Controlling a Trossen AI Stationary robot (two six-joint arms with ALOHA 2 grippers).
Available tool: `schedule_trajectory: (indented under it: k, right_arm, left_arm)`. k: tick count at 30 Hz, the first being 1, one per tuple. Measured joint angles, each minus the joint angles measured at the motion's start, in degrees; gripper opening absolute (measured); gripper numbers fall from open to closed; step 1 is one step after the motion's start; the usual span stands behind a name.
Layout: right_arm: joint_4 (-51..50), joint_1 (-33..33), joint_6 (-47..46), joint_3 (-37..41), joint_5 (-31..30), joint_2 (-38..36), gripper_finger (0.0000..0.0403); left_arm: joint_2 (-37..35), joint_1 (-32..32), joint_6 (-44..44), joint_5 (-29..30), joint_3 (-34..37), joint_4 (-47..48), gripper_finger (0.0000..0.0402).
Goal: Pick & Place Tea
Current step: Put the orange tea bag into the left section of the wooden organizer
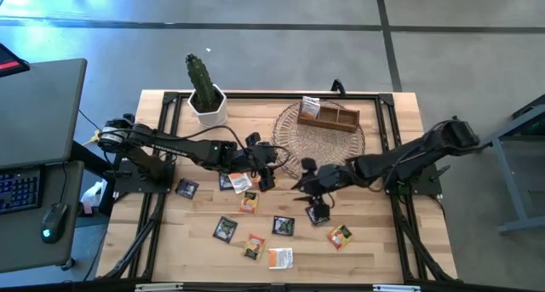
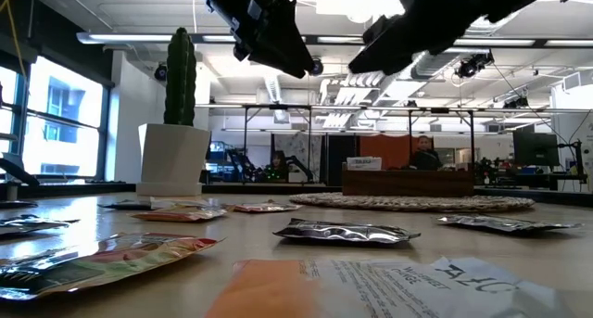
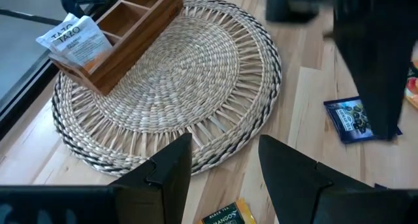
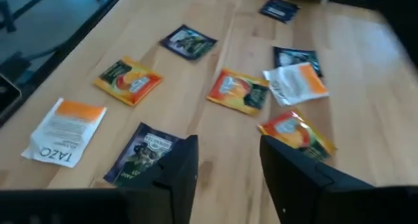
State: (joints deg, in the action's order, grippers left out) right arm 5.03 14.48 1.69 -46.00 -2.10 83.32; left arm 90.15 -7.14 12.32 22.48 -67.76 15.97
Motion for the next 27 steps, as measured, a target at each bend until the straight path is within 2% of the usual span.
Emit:
schedule_trajectory:
  k: [6, 11, 14, 16, 18, 23, 27]
  right_arm:
    - [4.2, 1.8, 3.3, 0.0, -0.1, 5.4, 0.0173]
    - [6.4, 1.1, 3.3, 0.0, -5.3, 6.3, 0.0163]
    - [6.4, -0.1, 3.3, 0.0, -7.4, 6.4, 0.0157]
    - [6.3, -0.6, 3.3, 0.0, -5.4, 6.4, 0.0153]
    - [6.3, -1.0, 3.3, 0.0, -0.6, 6.4, 0.0150]
    - [6.4, 0.4, 1.2, 0.0, 11.9, 6.4, 0.0147]
    - [6.5, 3.7, -1.8, 0.0, 11.6, 6.4, 0.0147]
  left_arm:
    - [0.0, 0.0, 0.0, -0.2, 0.1, -3.4, 0.0174]
    - [0.0, 0.0, -0.1, -0.7, 0.1, -4.3, 0.0174]
    - [0.0, 0.0, -3.5, 0.3, 0.1, -4.5, 0.0174]
    - [0.0, 0.0, -7.7, 2.3, 0.1, -4.4, 0.0174]
    - [0.0, 0.0, -10.9, 3.9, 0.1, -4.4, 0.0174]
    - [0.0, 0.0, -11.9, 1.8, 0.1, -6.6, 0.0174]
    - [1.3, 0.0, -9.9, -0.3, 0.1, -6.0, 0.0174]
